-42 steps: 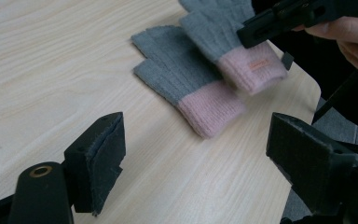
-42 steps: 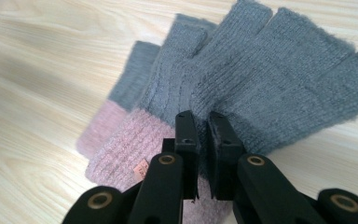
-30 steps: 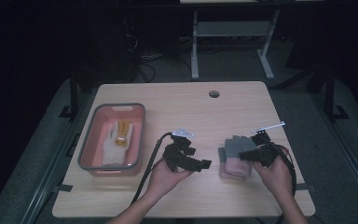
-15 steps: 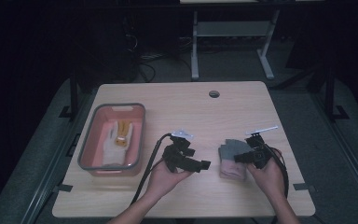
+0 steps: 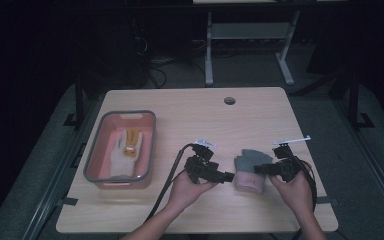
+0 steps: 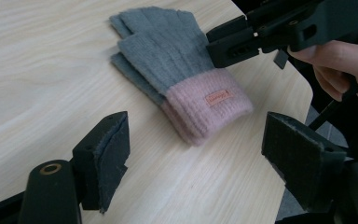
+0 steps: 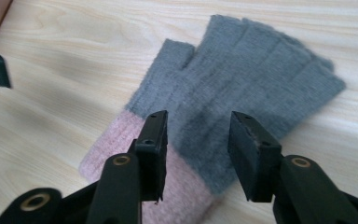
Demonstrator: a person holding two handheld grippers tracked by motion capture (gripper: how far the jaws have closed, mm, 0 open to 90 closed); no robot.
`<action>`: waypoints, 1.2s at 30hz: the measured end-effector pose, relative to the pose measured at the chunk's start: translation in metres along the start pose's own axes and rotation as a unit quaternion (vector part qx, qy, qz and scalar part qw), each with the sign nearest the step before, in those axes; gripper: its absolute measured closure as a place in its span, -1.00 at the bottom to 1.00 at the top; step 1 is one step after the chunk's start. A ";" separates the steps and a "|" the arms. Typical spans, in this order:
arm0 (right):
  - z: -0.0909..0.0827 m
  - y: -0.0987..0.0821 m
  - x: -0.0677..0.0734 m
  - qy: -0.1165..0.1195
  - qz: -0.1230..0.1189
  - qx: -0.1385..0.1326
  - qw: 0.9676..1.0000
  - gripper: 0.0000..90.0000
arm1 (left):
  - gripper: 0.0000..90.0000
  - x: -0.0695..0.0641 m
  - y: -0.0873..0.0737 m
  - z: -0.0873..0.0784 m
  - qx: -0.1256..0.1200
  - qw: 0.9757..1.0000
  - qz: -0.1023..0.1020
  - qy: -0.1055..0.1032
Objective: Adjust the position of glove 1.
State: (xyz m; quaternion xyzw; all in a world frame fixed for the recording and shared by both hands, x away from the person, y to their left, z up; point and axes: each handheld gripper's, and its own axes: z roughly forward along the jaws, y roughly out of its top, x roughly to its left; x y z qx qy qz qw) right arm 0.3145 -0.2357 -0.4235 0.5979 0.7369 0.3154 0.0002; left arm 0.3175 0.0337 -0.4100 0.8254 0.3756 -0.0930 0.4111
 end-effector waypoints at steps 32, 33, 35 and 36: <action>0.008 -0.027 -0.033 0.059 0.059 -0.033 0.996 0.05 | -0.13 0.013 -0.001 0.070 0.040 0.995 -0.085 -0.017; 0.009 -0.027 -0.033 0.060 0.062 -0.031 0.996 0.05 | -0.12 0.013 -0.001 0.070 0.041 0.995 -0.086 -0.018; 0.013 -0.030 -0.035 0.066 0.071 -0.031 0.995 0.05 | -0.11 0.014 -0.002 0.071 0.043 0.995 -0.088 -0.020; 0.014 -0.030 -0.036 0.070 0.075 -0.033 0.994 0.04 | -0.08 0.014 -0.002 0.071 0.042 0.995 -0.090 -0.019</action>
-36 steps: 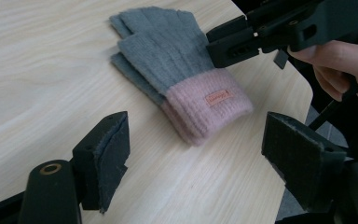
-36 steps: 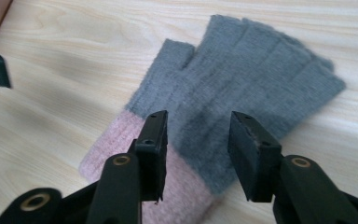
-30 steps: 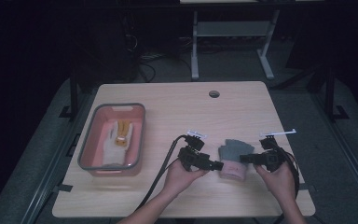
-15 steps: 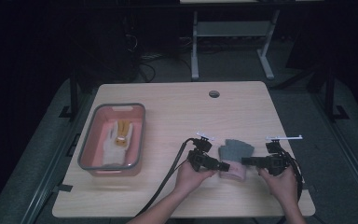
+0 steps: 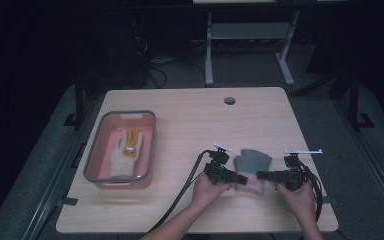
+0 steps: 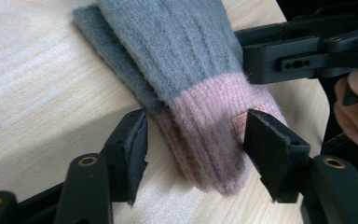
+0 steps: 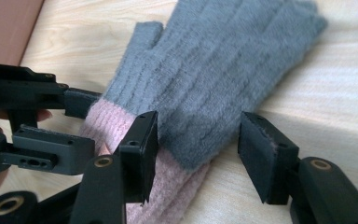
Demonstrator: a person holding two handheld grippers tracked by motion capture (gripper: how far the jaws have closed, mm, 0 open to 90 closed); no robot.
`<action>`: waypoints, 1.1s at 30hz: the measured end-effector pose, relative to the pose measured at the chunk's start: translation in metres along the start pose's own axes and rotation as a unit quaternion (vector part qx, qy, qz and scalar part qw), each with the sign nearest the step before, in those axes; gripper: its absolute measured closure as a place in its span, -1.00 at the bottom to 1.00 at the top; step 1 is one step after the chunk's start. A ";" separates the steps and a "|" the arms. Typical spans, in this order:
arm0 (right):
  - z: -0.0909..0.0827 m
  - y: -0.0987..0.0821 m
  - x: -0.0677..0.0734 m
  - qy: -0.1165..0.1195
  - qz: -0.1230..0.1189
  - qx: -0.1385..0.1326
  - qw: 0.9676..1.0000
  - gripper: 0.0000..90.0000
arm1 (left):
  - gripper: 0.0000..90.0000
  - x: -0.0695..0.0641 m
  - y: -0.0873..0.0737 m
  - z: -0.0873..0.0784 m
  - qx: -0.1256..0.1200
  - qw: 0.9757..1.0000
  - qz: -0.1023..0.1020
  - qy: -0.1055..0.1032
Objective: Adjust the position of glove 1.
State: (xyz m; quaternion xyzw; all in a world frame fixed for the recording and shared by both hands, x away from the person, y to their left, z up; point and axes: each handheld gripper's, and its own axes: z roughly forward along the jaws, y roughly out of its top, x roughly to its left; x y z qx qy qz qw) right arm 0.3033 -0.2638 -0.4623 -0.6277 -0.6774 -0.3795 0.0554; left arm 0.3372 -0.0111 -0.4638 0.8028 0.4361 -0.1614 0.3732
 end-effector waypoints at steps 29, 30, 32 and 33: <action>0.009 -0.009 -0.009 0.071 0.057 -0.016 0.996 0.44 | 0.20 0.013 -0.003 0.007 -0.029 0.996 -0.062 -0.057; 0.009 -0.009 -0.009 0.071 0.057 -0.017 0.996 0.44 | 0.21 0.014 -0.003 0.007 -0.030 0.996 -0.063 -0.059; 0.008 -0.009 -0.008 0.073 0.061 -0.016 0.995 0.47 | 0.23 0.015 -0.003 0.007 -0.031 0.995 -0.065 -0.063; 0.008 -0.009 -0.008 0.073 0.059 -0.017 0.995 0.48 | 0.25 0.016 -0.003 0.007 -0.033 0.995 -0.067 -0.066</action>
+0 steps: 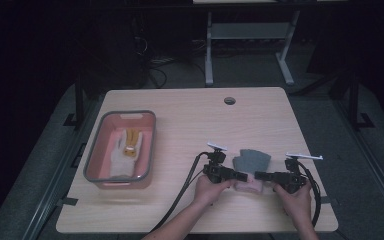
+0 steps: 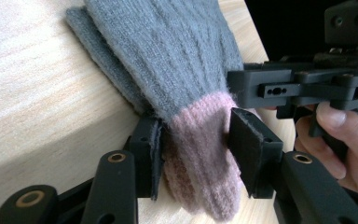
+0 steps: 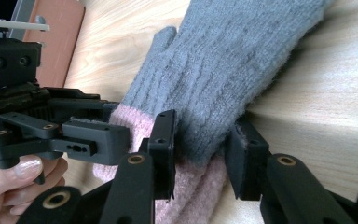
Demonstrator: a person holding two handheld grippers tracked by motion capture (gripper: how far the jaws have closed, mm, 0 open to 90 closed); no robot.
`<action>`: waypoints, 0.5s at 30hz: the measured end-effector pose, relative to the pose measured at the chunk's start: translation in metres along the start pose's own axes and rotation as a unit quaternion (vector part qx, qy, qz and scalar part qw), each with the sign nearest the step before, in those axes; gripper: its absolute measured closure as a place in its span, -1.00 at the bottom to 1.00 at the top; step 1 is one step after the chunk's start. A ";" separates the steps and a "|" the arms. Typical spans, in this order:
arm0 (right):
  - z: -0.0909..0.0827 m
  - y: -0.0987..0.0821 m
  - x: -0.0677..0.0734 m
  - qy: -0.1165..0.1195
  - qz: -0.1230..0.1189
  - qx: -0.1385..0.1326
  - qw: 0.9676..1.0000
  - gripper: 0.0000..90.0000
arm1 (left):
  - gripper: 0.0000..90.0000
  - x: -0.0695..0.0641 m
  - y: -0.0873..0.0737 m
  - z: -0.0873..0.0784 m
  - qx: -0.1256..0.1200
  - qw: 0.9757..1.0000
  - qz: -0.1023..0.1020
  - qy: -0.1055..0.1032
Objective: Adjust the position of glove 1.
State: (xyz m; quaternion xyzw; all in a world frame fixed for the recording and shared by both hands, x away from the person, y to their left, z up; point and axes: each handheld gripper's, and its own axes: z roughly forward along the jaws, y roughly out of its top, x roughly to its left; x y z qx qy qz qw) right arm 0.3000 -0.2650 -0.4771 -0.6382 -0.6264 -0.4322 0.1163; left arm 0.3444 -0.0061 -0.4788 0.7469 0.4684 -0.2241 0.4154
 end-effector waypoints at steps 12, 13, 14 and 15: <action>-0.001 -0.001 0.007 -0.006 -0.013 -0.003 1.000 0.57 | 0.44 0.001 -0.001 -0.003 -0.005 1.000 0.000 -0.017; -0.001 -0.002 0.008 -0.006 -0.016 -0.002 1.000 0.57 | 0.45 0.001 -0.001 -0.003 -0.006 1.000 0.002 -0.018; -0.001 -0.002 0.009 -0.007 -0.017 -0.004 1.000 0.57 | 0.45 0.001 -0.002 -0.004 -0.004 1.000 0.003 -0.018; -0.001 -0.002 0.010 -0.007 -0.021 -0.004 1.000 0.57 | 0.45 0.002 -0.002 -0.005 -0.004 1.000 0.003 -0.022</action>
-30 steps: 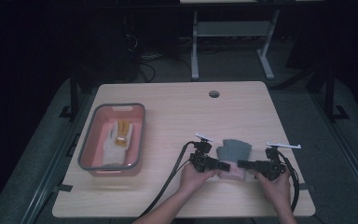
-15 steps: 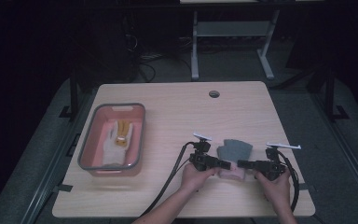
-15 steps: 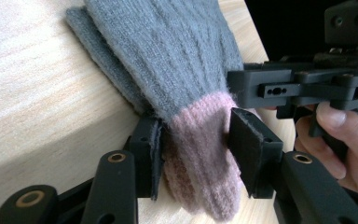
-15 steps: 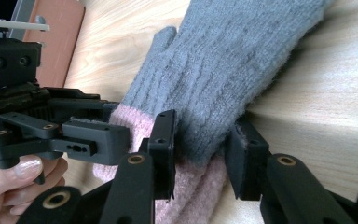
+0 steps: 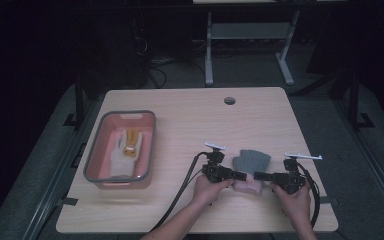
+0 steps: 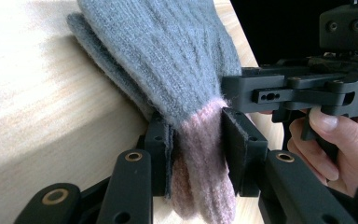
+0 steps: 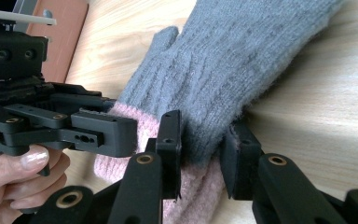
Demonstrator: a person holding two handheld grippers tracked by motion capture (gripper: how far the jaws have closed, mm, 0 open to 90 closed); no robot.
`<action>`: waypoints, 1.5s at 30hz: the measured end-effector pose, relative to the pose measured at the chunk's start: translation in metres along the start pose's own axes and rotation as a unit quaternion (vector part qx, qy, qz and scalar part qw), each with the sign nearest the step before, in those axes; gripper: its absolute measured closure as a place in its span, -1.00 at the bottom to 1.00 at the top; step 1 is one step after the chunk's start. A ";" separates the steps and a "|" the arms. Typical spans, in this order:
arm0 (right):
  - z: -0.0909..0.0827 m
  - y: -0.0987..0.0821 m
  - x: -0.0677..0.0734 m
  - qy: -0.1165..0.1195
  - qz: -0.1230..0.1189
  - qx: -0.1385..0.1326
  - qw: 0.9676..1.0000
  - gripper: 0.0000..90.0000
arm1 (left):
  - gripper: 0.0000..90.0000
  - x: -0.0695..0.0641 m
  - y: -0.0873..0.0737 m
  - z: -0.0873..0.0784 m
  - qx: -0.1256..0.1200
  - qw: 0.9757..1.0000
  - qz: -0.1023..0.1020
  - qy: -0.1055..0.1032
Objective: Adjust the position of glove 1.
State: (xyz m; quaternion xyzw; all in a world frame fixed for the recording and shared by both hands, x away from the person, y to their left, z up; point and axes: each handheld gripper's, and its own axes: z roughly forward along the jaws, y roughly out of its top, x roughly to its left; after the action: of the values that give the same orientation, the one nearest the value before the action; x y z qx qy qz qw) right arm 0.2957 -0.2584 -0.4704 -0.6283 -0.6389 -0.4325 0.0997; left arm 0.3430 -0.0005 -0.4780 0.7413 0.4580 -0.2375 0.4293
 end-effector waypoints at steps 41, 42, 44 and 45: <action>0.010 0.032 0.099 0.040 -0.095 -0.005 0.995 0.58 | 0.48 -0.011 0.011 -0.110 -0.053 0.997 0.053 -0.013; 0.012 0.034 0.101 0.041 -0.098 -0.004 0.994 0.58 | 0.48 -0.011 0.012 -0.112 -0.053 0.997 0.054 -0.012; 0.014 0.036 0.105 0.043 -0.098 -0.002 0.994 0.58 | 0.48 -0.010 0.013 -0.117 -0.055 0.997 0.052 -0.011; 0.015 0.037 0.106 0.045 -0.099 -0.002 0.994 0.58 | 0.48 -0.010 0.013 -0.119 -0.055 0.997 0.051 -0.011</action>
State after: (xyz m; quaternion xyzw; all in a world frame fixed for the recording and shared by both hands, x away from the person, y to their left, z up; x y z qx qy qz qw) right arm 0.3148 -0.1785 -0.3921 -0.5417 -0.6922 -0.4694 0.0842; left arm 0.3451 0.0932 -0.4035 0.7361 0.4275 -0.1983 0.4860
